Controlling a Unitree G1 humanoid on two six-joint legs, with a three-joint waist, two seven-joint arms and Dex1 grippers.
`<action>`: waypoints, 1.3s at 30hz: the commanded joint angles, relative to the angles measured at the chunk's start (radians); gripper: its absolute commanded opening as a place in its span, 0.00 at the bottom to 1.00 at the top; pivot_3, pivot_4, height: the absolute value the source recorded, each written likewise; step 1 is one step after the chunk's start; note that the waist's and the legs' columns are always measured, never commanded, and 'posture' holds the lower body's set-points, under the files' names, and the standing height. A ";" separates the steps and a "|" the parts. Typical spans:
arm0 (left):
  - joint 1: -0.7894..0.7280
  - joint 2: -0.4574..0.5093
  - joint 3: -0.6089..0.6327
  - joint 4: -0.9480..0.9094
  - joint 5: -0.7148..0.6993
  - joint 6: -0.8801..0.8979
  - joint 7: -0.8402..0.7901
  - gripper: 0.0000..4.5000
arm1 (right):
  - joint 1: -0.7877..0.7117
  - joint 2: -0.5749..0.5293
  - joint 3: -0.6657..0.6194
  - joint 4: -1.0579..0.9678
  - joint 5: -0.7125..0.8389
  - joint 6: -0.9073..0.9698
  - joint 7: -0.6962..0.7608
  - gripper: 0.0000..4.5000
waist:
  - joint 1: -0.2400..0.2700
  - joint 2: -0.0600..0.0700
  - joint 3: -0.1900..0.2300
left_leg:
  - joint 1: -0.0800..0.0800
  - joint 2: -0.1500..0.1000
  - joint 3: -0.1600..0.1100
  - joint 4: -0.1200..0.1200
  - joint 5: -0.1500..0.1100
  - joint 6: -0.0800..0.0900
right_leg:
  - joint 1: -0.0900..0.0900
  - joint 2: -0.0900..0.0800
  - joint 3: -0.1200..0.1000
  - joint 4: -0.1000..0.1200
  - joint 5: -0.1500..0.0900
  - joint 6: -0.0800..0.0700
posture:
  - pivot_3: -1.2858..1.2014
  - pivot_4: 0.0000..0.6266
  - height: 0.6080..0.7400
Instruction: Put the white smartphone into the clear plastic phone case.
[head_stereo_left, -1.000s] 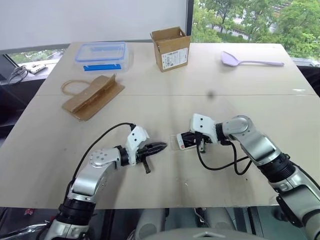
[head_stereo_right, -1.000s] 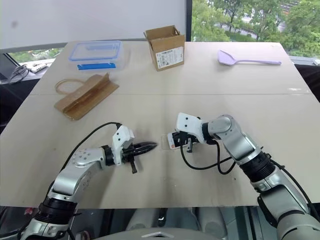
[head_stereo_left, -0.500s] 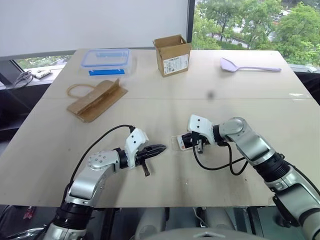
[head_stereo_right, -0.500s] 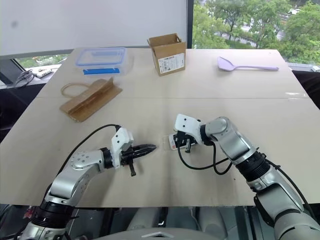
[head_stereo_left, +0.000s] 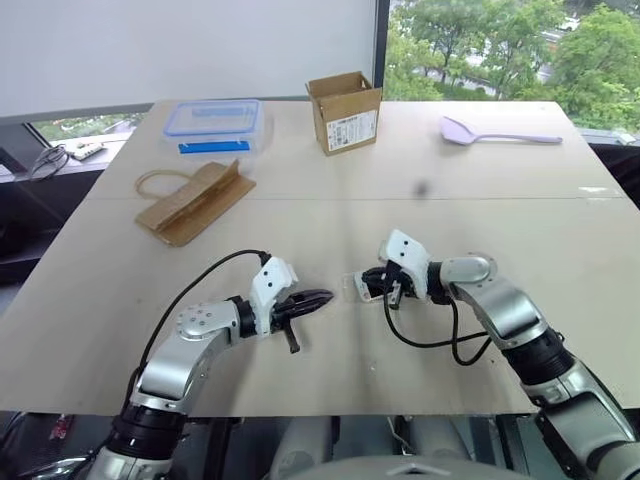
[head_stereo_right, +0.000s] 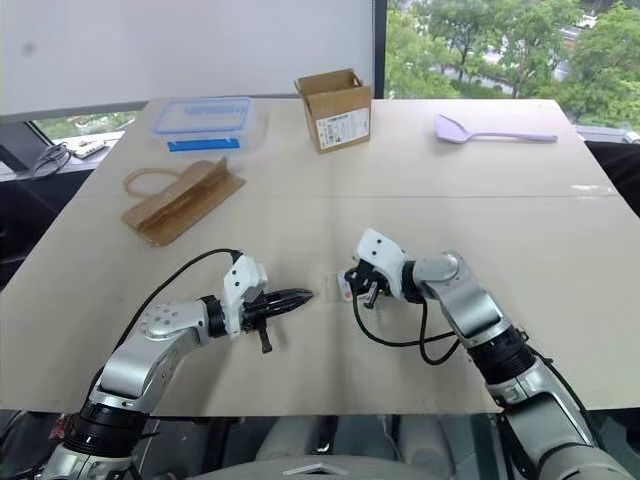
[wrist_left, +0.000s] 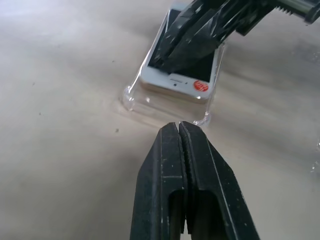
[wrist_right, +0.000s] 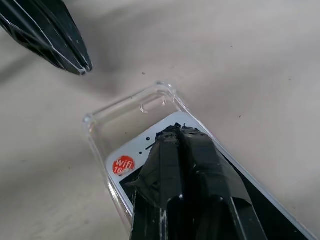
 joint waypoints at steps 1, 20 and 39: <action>-0.010 0.002 -0.008 -0.023 0.003 -0.003 -0.002 0.00 | 0.021 -0.023 -0.077 -0.120 0.067 0.087 -0.014 0.00 | 0.000 0.000 0.001 | -0.006 0.000 0.000 0.000 0.001 0.001 | -0.006 0.001 -0.002 0.000 0.000 0.000 | 0.52 0.24 1.00; -0.038 -0.003 -0.040 0.016 0.016 -0.012 -0.013 0.00 | 0.123 -0.358 -0.165 -0.284 -0.002 0.145 -0.142 0.00 | -0.002 -0.003 0.024 | -0.016 -0.001 0.004 -0.002 0.001 0.002 | -0.015 0.006 -0.001 -0.002 0.005 0.001 | 0.52 0.24 1.00; -0.073 -0.031 -0.084 0.037 0.059 0.002 0.002 0.00 | 0.135 -0.339 -0.064 -0.357 0.031 0.129 -0.094 0.00 | 0.004 -0.004 0.025 | -0.015 0.000 0.003 0.002 0.001 0.002 | -0.014 0.008 -0.001 0.000 0.004 0.003 | 0.52 0.24 1.00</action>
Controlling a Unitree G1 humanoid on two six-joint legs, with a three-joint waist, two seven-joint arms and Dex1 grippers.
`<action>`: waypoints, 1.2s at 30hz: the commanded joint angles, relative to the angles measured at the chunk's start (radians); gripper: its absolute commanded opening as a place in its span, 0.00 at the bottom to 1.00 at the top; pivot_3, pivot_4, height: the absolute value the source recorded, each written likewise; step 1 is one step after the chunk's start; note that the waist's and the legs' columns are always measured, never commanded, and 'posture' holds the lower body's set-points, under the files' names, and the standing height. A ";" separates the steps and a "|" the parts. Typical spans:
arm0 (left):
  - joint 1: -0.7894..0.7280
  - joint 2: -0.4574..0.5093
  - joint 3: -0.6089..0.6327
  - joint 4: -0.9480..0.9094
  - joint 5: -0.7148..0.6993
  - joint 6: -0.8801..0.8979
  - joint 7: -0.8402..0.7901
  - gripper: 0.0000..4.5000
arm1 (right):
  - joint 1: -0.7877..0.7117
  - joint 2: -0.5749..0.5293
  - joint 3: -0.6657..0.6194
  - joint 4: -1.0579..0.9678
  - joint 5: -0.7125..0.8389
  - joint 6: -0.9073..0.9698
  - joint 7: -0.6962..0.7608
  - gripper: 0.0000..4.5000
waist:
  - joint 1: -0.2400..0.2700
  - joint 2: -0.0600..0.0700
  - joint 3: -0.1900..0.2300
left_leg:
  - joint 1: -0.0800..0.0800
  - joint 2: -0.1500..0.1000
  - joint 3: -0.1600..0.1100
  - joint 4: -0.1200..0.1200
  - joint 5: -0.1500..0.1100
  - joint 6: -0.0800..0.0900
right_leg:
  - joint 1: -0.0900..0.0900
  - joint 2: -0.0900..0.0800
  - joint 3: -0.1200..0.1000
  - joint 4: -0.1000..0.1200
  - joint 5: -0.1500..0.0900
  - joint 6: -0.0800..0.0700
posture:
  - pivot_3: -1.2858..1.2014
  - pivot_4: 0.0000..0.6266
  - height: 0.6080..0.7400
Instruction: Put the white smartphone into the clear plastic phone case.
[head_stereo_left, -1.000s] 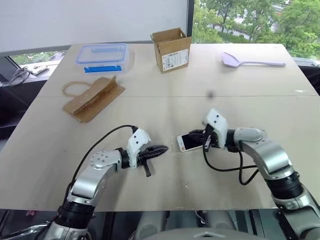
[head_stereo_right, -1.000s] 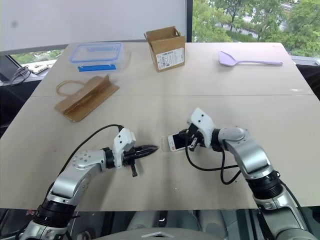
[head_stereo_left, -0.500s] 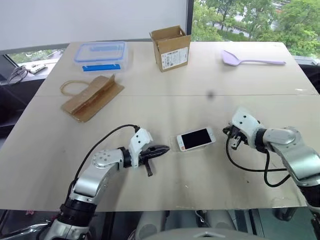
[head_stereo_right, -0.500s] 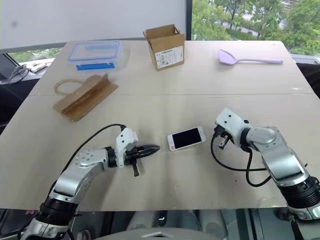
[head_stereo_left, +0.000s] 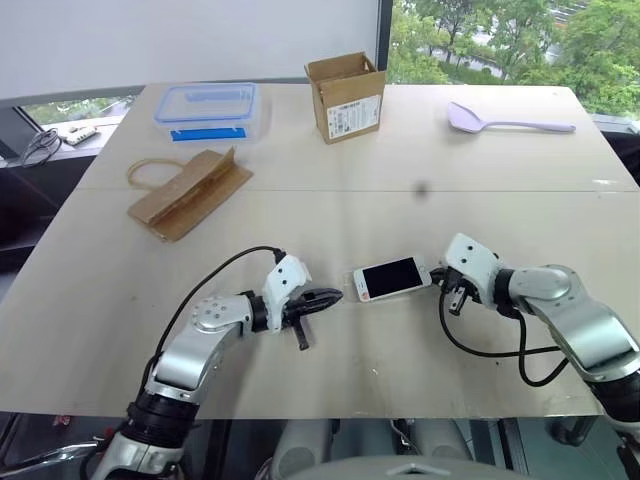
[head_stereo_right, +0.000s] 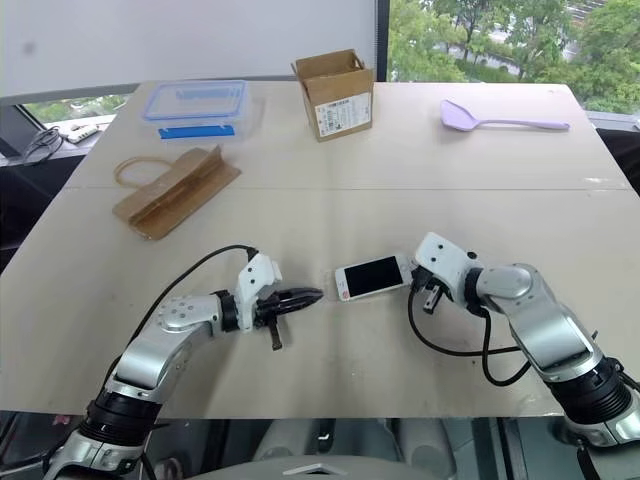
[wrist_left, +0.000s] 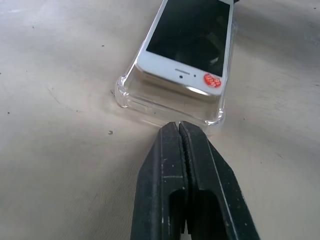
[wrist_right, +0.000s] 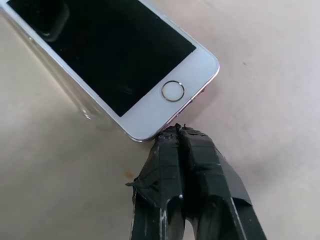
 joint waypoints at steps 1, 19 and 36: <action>-0.006 -0.010 -0.018 0.005 0.008 0.001 0.000 0.00 | -0.008 0.002 0.018 -0.062 0.013 -0.022 0.019 0.00 | 0.000 0.000 0.000 | 0.000 0.000 0.000 0.000 0.000 0.000 | 0.000 0.000 0.000 0.000 0.000 0.000 | 0.52 0.24 1.00; -0.004 -0.021 -0.024 0.029 0.019 -0.041 -0.018 0.00 | -0.105 0.131 0.177 0.034 -0.033 -0.106 0.077 0.00 | -0.016 -0.001 -0.001 | 0.008 0.005 0.001 0.002 0.000 0.000 | 0.003 0.003 0.001 0.007 -0.002 -0.004 | 0.52 0.24 1.00; -0.082 -0.100 0.029 0.044 0.025 0.027 0.020 0.00 | 0.019 0.002 -0.009 -0.029 -0.011 -0.079 0.091 0.00 | 0.006 -0.002 0.000 | 0.003 0.000 0.001 0.004 0.000 0.000 | 0.003 0.001 0.001 0.004 0.002 -0.003 | 0.52 0.24 1.00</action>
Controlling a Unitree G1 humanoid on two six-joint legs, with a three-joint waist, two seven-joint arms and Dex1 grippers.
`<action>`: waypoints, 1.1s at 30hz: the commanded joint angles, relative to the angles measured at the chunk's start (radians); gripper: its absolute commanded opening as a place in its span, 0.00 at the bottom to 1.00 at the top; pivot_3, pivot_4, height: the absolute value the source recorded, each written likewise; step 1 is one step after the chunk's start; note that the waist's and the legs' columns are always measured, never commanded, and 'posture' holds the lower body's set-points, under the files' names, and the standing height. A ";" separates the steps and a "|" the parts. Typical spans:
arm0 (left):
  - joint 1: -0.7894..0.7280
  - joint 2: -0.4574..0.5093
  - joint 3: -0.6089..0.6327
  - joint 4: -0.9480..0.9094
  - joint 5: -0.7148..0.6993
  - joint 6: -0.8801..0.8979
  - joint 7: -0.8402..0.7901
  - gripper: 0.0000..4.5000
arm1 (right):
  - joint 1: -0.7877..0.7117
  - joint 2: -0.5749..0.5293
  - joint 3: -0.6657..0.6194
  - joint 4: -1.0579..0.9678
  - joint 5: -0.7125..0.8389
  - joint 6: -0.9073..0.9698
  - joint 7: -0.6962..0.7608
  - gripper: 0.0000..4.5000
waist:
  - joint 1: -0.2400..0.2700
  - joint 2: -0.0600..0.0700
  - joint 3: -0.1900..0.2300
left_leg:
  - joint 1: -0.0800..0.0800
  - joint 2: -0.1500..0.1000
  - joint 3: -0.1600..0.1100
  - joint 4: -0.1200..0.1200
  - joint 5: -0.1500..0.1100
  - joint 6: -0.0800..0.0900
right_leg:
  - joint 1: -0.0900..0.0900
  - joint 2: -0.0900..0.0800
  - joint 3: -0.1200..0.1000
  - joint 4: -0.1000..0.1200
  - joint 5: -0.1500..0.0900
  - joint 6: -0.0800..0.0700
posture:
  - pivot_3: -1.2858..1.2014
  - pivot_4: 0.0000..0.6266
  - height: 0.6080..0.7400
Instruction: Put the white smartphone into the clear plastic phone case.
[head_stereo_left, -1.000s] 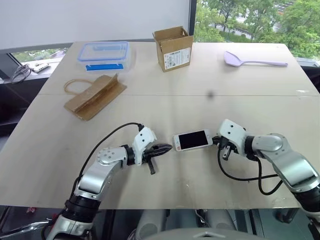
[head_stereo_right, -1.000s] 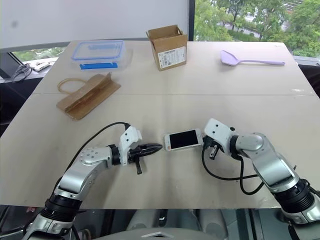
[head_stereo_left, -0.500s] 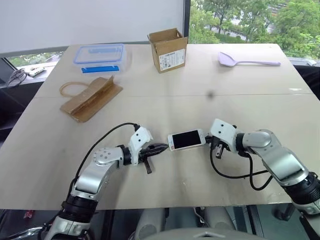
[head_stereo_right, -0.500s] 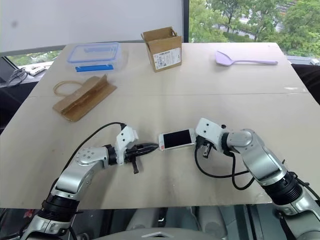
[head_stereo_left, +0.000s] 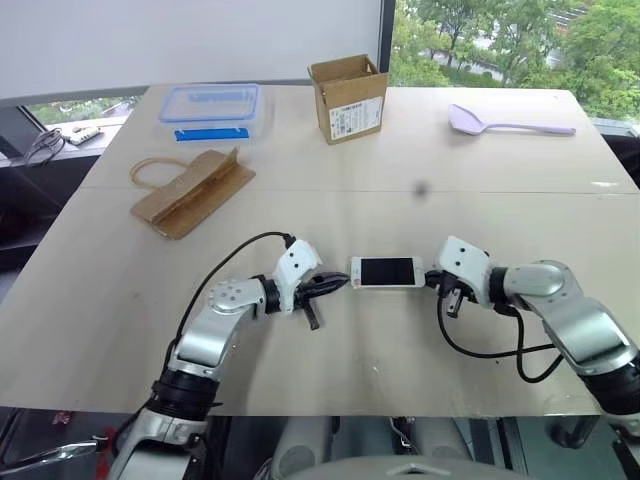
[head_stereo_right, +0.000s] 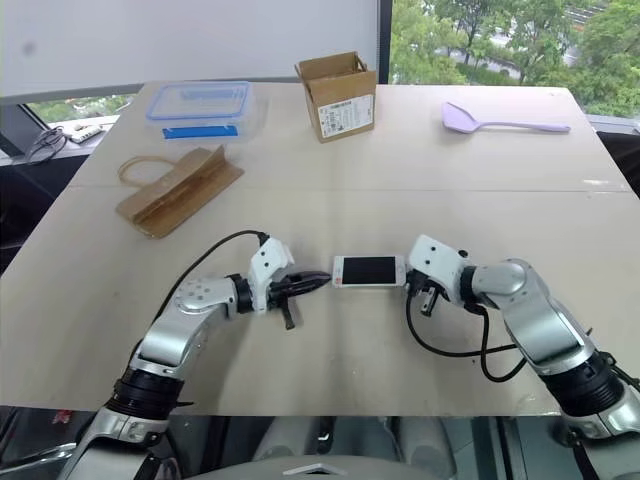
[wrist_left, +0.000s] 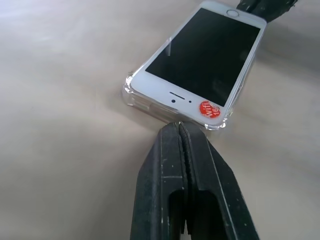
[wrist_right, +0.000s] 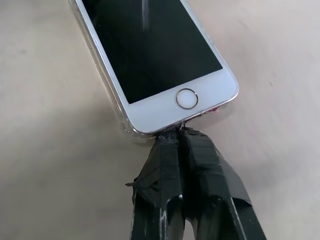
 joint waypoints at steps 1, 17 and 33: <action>0.033 -0.006 0.052 -0.075 -0.063 0.052 0.033 0.00 | 0.033 0.004 -0.011 -0.078 0.028 0.001 -0.004 0.00 | -0.001 0.000 0.000 | 0.000 0.000 0.000 0.000 0.000 0.000 | 0.000 0.000 0.000 0.000 0.000 0.000 | 0.52 0.24 1.00; -0.020 -0.087 0.019 -0.072 -0.037 0.079 0.188 0.00 | -0.002 0.049 0.034 -0.051 0.012 -0.004 -0.052 0.00 | -0.014 -0.003 0.002 | 0.000 0.000 -0.001 0.000 0.000 0.000 | 0.000 0.000 -0.001 0.001 -0.002 0.003 | 0.52 0.24 1.00; 0.022 0.010 0.142 -0.101 -0.078 0.098 0.196 0.00 | 0.018 0.035 0.013 -0.054 0.017 -0.014 -0.064 0.00 | -0.012 -0.004 0.003 | 0.001 0.000 -0.001 0.000 0.000 0.000 | 0.000 0.000 -0.001 0.002 -0.002 0.003 | 0.52 0.24 1.00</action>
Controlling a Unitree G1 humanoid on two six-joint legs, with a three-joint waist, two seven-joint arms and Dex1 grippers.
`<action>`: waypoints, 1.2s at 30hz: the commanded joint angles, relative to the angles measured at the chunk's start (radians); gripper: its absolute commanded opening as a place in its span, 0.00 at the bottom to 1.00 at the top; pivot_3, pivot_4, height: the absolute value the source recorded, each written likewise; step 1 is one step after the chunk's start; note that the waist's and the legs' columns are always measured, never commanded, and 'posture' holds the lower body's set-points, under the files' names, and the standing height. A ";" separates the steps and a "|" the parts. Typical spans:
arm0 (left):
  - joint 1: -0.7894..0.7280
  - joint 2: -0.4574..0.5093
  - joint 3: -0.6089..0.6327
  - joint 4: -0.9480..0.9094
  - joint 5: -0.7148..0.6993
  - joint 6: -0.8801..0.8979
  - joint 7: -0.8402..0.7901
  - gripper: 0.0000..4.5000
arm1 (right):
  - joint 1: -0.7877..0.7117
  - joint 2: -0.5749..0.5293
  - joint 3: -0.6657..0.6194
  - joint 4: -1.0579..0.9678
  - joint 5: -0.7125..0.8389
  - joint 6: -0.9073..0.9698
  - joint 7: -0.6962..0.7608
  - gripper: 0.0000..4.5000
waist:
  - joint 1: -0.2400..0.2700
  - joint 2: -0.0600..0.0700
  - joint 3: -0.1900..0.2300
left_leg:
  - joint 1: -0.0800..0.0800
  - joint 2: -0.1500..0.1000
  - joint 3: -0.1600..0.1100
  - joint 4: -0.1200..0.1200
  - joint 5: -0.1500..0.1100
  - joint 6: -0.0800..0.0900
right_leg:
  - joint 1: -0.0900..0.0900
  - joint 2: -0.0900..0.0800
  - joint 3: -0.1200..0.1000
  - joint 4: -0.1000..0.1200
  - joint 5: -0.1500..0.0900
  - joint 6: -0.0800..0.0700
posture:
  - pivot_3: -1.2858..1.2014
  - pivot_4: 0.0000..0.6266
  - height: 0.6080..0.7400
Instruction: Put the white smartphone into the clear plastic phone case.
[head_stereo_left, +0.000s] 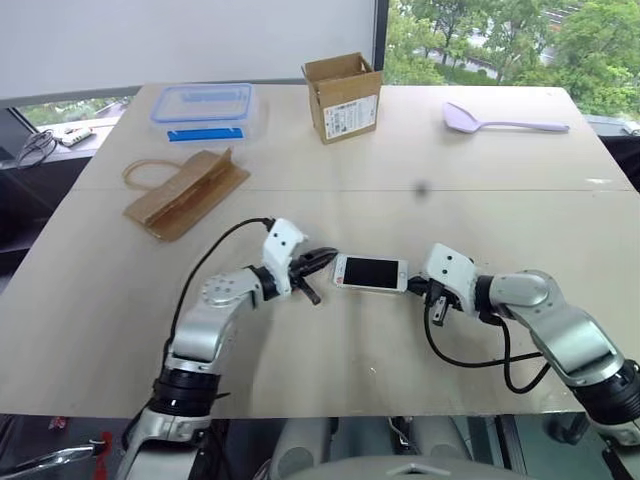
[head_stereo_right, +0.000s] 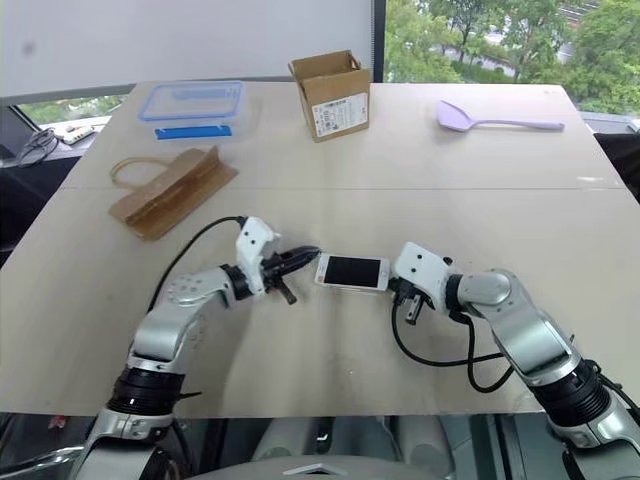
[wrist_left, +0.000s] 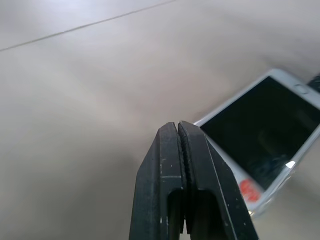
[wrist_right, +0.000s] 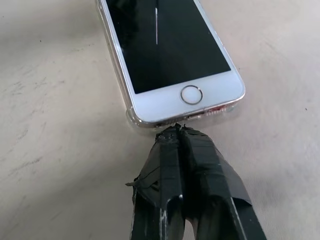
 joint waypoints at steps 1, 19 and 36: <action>0.034 0.034 0.015 -0.045 0.009 -0.014 0.000 0.00 | 0.009 -0.020 -0.039 -0.028 0.005 -0.004 -0.005 0.00 | 0.001 0.000 0.000 | 0.000 0.000 0.000 0.000 0.000 0.000 | 0.000 0.000 0.000 0.000 0.000 0.000 | 0.52 0.24 1.00; -0.005 -0.029 -0.124 0.022 0.055 -0.064 -0.064 0.00 | -0.117 0.050 0.133 0.076 -0.067 -0.084 0.049 0.00 | -0.004 -0.001 0.000 | 0.003 0.000 0.000 0.001 0.000 0.000 | 0.003 0.000 0.000 0.000 0.000 0.001 | 0.52 0.24 1.00; -0.075 -0.085 0.027 0.072 -0.047 -0.102 -0.059 0.00 | 0.021 -0.010 -0.092 0.002 -0.084 -0.026 -0.029 0.00 | 0.015 -0.002 0.000 | 0.001 0.000 -0.002 0.001 0.000 0.000 | 0.003 -0.001 -0.001 -0.001 0.002 -0.003 | 0.52 0.24 1.00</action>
